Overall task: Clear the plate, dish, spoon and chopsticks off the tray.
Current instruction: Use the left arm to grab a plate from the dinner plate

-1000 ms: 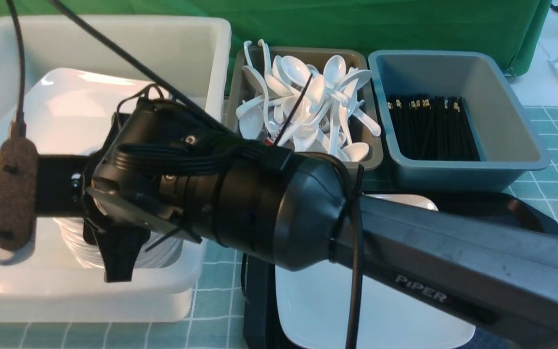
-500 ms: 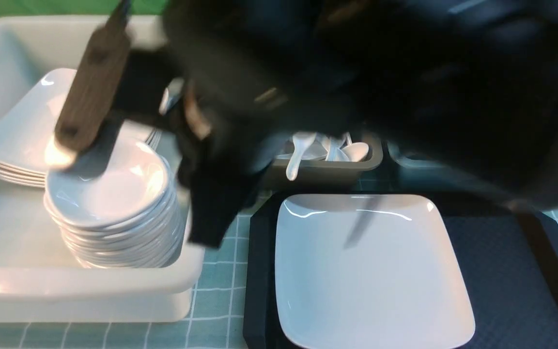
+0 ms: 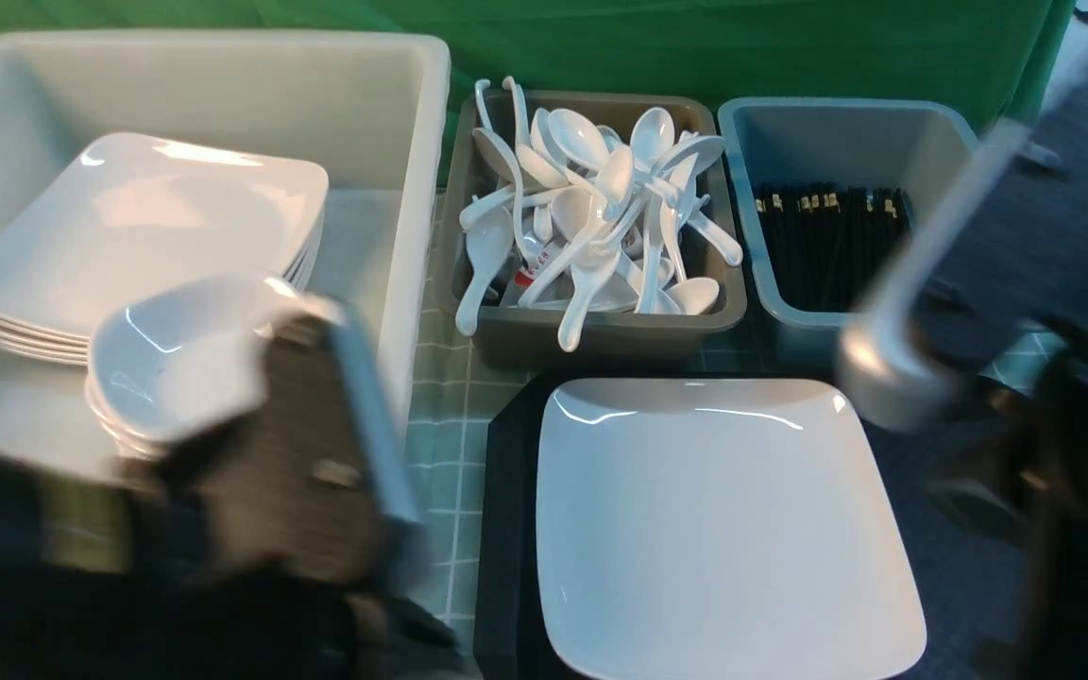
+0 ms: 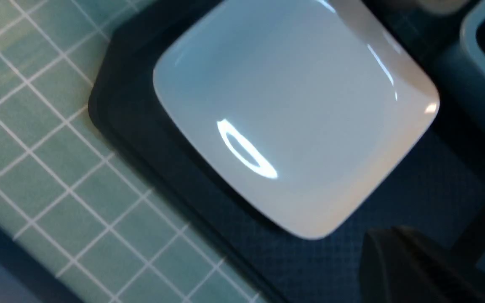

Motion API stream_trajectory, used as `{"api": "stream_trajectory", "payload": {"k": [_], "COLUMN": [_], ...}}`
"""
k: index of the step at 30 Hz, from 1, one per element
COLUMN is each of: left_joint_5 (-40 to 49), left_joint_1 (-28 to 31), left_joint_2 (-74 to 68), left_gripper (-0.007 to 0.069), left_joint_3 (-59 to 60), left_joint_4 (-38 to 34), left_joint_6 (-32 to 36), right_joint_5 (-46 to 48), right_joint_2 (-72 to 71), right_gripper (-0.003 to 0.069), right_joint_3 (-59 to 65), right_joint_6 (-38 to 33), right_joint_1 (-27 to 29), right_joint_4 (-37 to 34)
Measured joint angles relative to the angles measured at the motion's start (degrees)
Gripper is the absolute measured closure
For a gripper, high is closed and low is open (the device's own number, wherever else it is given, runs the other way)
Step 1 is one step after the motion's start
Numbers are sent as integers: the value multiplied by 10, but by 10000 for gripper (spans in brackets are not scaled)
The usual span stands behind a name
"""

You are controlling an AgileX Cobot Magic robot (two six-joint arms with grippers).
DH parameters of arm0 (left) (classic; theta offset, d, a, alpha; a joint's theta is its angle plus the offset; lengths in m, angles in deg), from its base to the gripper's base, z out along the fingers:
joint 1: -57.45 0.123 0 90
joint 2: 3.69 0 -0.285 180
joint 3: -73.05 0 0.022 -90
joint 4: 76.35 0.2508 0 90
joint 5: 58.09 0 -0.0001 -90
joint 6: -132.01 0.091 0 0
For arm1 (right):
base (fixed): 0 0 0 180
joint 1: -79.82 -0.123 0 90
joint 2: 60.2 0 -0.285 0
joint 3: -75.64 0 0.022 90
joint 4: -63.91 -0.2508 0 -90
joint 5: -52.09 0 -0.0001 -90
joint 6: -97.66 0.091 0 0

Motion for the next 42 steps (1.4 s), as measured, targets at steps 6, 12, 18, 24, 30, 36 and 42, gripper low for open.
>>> {"api": "stream_trajectory", "payload": {"k": [6, 12, 18, 24, 30, 36, 42], "left_joint_5": [-91, -148, -189, -247, -292, -318, -330], "left_joint_1": [-72, -76, -76, -76, -76, -76, -76], "left_joint_2": [-153, -239, -274, -307, -343, -367, -379], "left_gripper": [597, 474, 287, 170, 214, 250, 253], "left_joint_3": [0, 0, 0, 0, 0, -3, -8], "left_joint_4": [107, 219, 241, 284, 336, 364, 396], "left_joint_6": [29, 44, 84, 99, 96, 94, 74], "right_joint_5": [-5, -37, -44, -44, -45, -45, -45], "right_joint_2": [-140, -239, -267, -267, -267, -267, -267], "right_gripper": [632, 627, 624, 624, 607, 596, 592], "right_joint_3": [113, 163, 174, 176, 176, 176, 176], "right_joint_6": [73, 102, 102, 102, 102, 102, 102], "right_joint_1": [0, 0, 0, 0, 0, 0, 0], "right_joint_4": [-5, -8, -10, -11, -17, -28, -31]}}
